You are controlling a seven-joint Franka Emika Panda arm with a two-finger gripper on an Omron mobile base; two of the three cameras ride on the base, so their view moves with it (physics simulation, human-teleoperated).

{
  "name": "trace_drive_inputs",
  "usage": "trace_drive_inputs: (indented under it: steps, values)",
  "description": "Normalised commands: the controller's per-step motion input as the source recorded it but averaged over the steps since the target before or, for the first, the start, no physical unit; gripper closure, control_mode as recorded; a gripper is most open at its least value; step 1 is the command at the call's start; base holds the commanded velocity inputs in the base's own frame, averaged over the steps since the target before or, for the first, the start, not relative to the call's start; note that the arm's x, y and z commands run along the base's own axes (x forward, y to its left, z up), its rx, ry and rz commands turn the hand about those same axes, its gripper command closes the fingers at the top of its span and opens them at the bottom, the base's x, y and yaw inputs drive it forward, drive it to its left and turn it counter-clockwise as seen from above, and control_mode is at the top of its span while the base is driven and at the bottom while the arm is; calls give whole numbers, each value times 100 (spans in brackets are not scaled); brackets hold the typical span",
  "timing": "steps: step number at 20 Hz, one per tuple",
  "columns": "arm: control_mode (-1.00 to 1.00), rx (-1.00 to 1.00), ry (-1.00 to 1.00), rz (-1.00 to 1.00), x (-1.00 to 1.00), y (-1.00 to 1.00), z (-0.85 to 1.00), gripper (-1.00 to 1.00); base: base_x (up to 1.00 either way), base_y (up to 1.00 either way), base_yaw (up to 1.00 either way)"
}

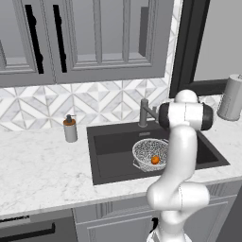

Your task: Put the colander in the sink, put the tangerine in the colander, and turn on the sink faucet and pour water over the colander.

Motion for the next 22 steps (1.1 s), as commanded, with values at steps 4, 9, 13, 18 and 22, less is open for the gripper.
trace_drive_inputs:
  steps: [4,9,13,18,22]
  values:
    - [-100,14,0,0,27,0,-6,-100,0,0,0]
    - [-100,12,0,0,21,0,-15,-100,0,0,0]
    - [-100,7,0,0,24,-1,-15,-100,0,0,0]
    - [-100,2,0,0,26,-5,-6,-100,0,0,0]
    - [-100,0,0,0,22,-1,-8,-100,0,0,0]
